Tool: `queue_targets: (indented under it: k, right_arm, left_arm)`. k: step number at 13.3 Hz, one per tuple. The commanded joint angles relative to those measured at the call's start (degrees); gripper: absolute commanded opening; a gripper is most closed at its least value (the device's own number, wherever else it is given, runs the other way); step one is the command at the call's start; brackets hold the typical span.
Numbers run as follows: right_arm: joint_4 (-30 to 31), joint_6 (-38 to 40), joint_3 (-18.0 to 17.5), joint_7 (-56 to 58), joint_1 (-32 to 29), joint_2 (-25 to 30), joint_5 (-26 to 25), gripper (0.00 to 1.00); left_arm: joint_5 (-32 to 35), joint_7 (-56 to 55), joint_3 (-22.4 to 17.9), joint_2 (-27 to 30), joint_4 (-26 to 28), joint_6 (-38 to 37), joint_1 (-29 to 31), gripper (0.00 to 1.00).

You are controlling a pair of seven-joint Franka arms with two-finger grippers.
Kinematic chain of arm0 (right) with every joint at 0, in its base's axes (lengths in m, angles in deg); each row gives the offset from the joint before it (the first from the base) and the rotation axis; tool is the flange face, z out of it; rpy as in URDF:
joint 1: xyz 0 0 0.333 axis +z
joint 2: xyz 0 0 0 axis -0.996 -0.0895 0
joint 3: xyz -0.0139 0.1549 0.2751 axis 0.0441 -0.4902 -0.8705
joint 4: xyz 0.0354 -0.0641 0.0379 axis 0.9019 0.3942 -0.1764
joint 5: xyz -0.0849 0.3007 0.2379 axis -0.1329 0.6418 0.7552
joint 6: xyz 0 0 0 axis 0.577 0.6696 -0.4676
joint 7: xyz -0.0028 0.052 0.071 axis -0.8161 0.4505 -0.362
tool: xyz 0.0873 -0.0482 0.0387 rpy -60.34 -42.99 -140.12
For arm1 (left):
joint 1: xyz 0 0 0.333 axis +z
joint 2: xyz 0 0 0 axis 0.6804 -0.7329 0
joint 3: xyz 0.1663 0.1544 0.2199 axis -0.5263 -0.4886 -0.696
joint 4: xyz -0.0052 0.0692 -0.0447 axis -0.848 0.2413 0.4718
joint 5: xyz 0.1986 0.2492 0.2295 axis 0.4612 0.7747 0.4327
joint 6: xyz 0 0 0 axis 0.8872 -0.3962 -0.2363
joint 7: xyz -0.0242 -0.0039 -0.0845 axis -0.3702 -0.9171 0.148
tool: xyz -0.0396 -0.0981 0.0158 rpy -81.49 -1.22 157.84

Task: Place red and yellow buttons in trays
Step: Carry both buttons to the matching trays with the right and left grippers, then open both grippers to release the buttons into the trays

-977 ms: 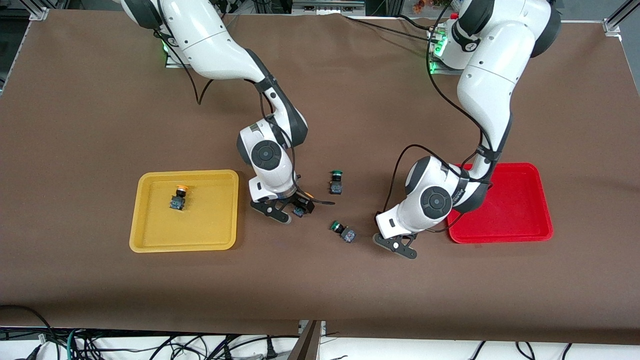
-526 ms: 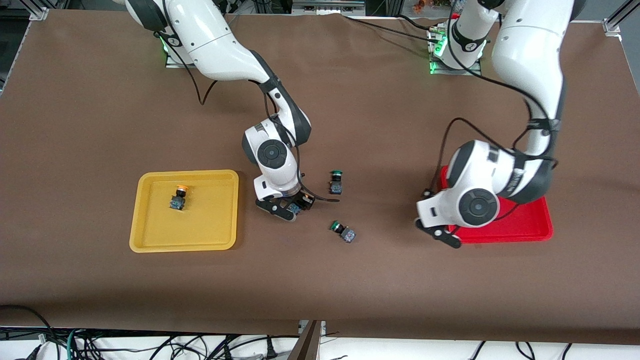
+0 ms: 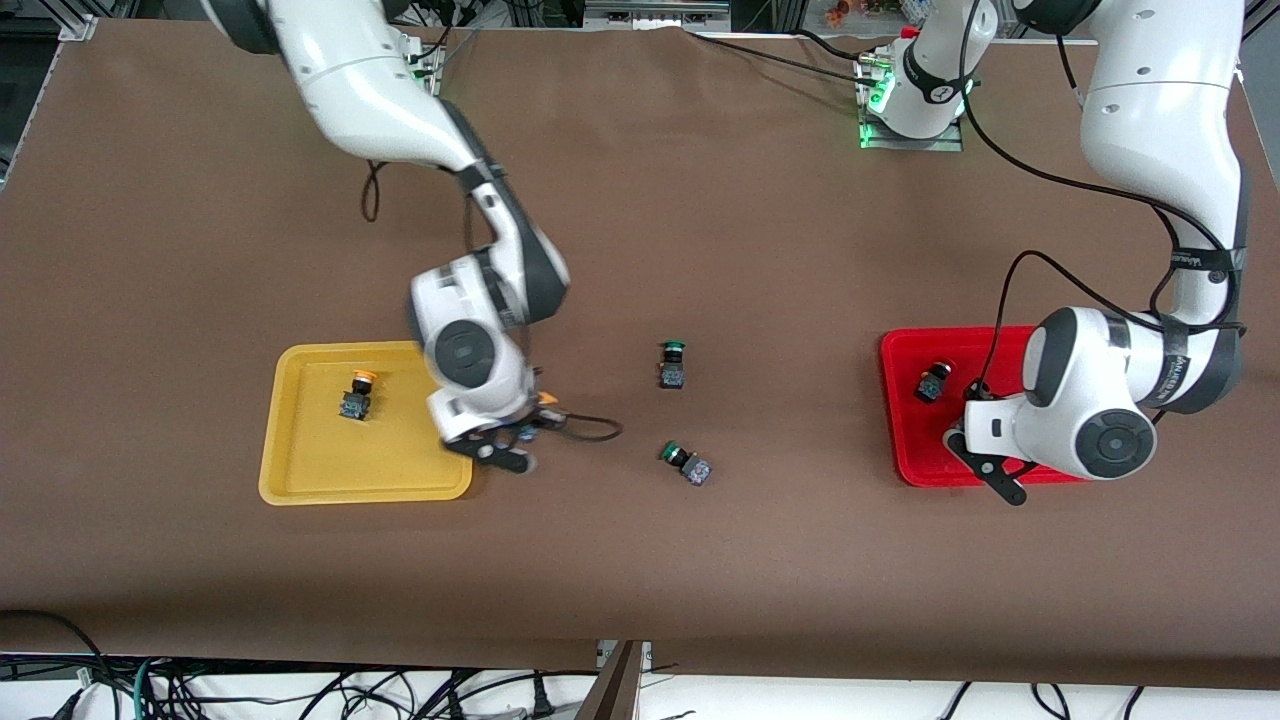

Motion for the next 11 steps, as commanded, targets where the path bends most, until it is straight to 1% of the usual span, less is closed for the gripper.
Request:
queue_targets:
  k: [1, 3, 5, 6, 7, 8, 9, 10, 11]
  right_arm:
    - [3.0, 7.1, 0.5, 12.0, -5.5, 2.2, 0.3, 0.0]
    - [6.8, 6.8, 2.3, 14.9, -5.8, 2.3, 0.3, 0.0]
    - [10.4, 5.1, 2.5, 15.1, -5.8, 2.3, 0.2, 0.0]
    - [12.2, 4.0, 2.6, 15.1, -5.8, 2.3, 0.2, 0.0]
    - [12.8, 3.9, 2.6, 15.0, -5.8, 2.2, 0.4, 0.07]
    - [12.5, 4.3, 2.8, 15.1, -6.2, 2.2, 0.4, 0.75]
    - [11.9, 4.3, 3.6, 15.5, -6.5, 2.6, 0.3, 1.0]
    - [10.7, 4.6, 3.8, 16.7, -6.6, 4.6, -0.1, 1.0]
    - [9.5, 6.7, 4.9, 18.7, -6.7, 6.2, -0.2, 1.0]
  left_arm:
    - [-1.3, 0.7, 1.1, 2.0, 1.3, 0.5, -0.8, 1.0]
    - [-0.9, 0.6, 1.1, 3.8, 1.5, 0.0, -1.2, 1.0]
    - [-0.7, -0.2, 1.1, 6.5, 1.2, -2.4, -1.6, 1.0]
    - [-0.7, -1.4, 1.1, 8.9, 1.2, -2.8, -1.6, 1.0]
    - [-0.7, -4.2, 1.0, 11.7, 1.1, -3.0, -1.3, 1.0]
    - [-0.8, -6.8, 0.7, 14.2, 0.5, -3.1, -1.0, 1.0]
    - [-0.8, -8.7, 0.5, 16.9, -0.5, -3.1, -0.9, 1.0]
    - [-0.7, -8.9, 0.4, 19.4, -2.2, -3.5, -0.6, 1.0]
    - [-0.6, -8.8, 0.2, 21.5, -3.0, -4.2, -0.5, 1.0]
